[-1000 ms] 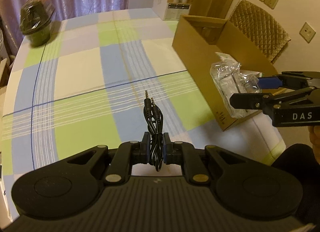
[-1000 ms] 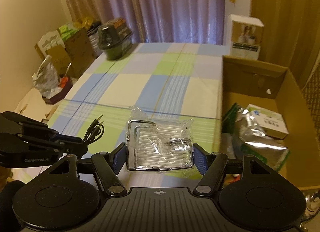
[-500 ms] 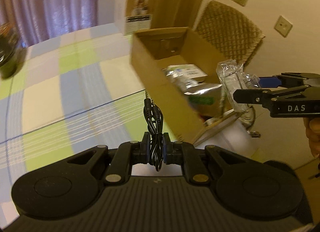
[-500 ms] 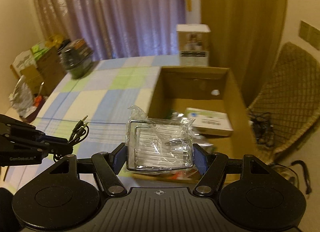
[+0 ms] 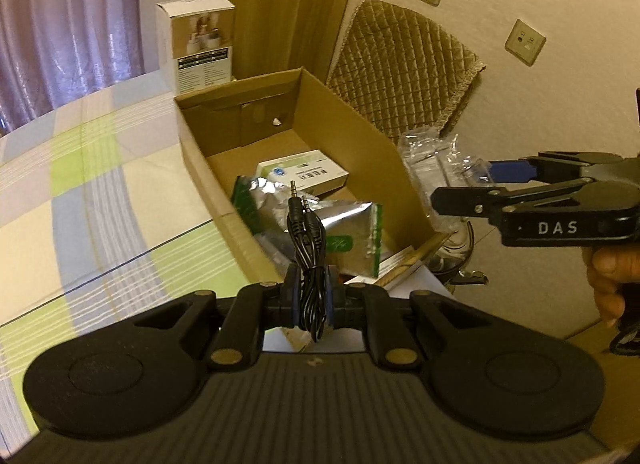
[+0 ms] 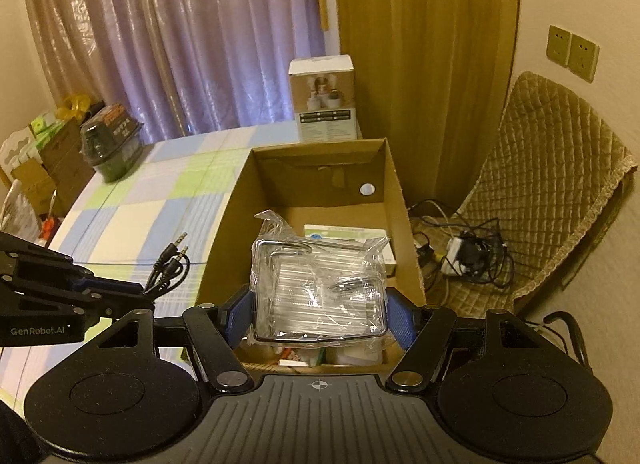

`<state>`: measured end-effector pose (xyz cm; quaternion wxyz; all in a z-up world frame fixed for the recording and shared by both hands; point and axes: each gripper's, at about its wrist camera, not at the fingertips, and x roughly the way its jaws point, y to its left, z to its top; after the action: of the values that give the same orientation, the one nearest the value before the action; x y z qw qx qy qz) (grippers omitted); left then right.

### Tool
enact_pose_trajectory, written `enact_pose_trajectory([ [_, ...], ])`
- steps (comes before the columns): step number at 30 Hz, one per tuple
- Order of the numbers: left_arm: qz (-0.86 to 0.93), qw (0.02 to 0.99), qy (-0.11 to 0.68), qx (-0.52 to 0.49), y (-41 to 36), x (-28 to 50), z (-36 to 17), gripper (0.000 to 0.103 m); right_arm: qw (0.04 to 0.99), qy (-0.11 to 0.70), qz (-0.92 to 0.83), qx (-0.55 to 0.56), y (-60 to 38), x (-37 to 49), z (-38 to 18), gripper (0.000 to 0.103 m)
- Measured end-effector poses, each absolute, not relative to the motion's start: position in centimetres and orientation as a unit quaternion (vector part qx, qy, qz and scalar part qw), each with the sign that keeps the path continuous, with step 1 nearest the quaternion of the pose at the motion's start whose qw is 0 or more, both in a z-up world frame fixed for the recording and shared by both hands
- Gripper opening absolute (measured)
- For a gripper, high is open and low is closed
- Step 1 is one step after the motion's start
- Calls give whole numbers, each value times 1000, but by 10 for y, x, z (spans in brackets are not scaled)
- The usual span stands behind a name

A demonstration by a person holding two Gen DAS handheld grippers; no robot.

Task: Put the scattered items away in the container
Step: 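Lift and carry the cable and wire rack with both tools over the box, then open the left tool dropping the cable while the right tool releases the wire rack into the box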

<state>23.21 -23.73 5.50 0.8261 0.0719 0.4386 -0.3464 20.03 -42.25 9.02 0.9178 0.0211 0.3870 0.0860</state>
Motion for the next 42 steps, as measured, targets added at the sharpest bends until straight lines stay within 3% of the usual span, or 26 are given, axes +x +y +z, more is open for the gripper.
enact_pose_trajectory([
  [39, -344, 815, 463, 46, -273, 261, 31, 10, 916, 392, 84, 30, -446, 228, 81, 71],
  [40, -338, 819, 461, 47, -273, 261, 31, 13, 915, 392, 84, 30, -446, 230, 81, 71],
  [42, -324, 826, 459, 49, -273, 262, 31, 56, 915, 393, 84, 29, -446, 232, 80, 71],
])
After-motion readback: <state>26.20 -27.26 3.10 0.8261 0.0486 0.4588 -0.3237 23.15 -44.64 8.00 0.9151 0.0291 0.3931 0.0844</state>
